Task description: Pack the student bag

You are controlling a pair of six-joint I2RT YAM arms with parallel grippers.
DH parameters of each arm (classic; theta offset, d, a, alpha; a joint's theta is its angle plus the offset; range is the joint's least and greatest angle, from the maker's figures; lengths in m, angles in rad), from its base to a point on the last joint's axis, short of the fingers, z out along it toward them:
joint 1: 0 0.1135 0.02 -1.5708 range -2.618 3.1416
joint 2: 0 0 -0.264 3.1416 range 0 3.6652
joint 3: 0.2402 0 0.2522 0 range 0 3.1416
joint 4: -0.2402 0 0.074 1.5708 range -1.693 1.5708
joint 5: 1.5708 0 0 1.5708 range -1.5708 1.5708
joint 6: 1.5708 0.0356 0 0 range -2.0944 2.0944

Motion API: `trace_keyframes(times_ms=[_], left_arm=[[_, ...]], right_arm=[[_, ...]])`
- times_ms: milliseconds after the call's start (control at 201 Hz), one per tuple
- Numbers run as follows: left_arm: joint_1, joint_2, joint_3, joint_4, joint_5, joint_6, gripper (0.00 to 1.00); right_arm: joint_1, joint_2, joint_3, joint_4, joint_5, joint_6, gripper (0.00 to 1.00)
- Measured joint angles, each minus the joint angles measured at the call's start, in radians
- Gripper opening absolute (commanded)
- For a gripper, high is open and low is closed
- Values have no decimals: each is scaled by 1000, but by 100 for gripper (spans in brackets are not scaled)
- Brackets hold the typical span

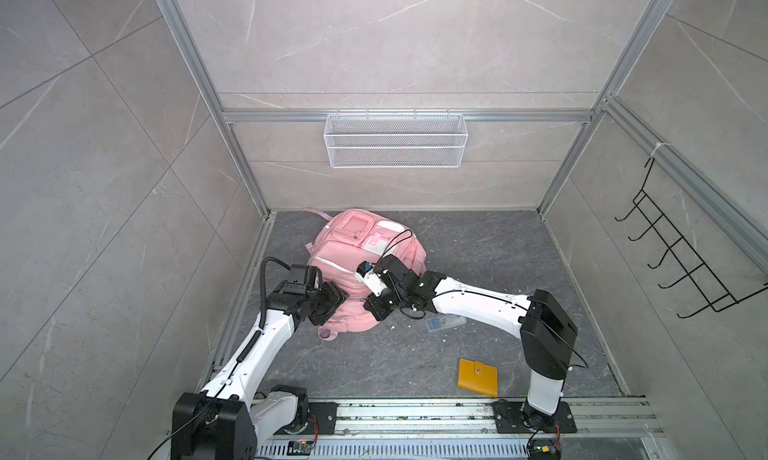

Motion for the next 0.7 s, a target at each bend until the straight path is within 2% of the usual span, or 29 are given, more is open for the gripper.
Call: trace_keyframes(times_ms=[134, 174, 284, 344, 538, 697], left_arm=[[-11, 46, -2, 43, 8, -12, 52], [-16, 50, -5, 55, 10, -21, 43], [-21, 50, -11, 82, 14, -31, 10], [-21, 50, -11, 96, 17, -36, 0], [-21, 50, -11, 95, 11, -35, 0], [-21, 50, -11, 97, 5, -25, 0]], right_arm=[[5, 0, 0, 7, 0, 7, 0], [5, 0, 0, 7, 0, 11, 0], [5, 0, -3, 7, 4, 16, 0], [5, 0, -9, 7, 7, 19, 0], [-6, -2, -35, 9, 24, 25, 0], [-80, -22, -57, -29, 14, 45, 0]])
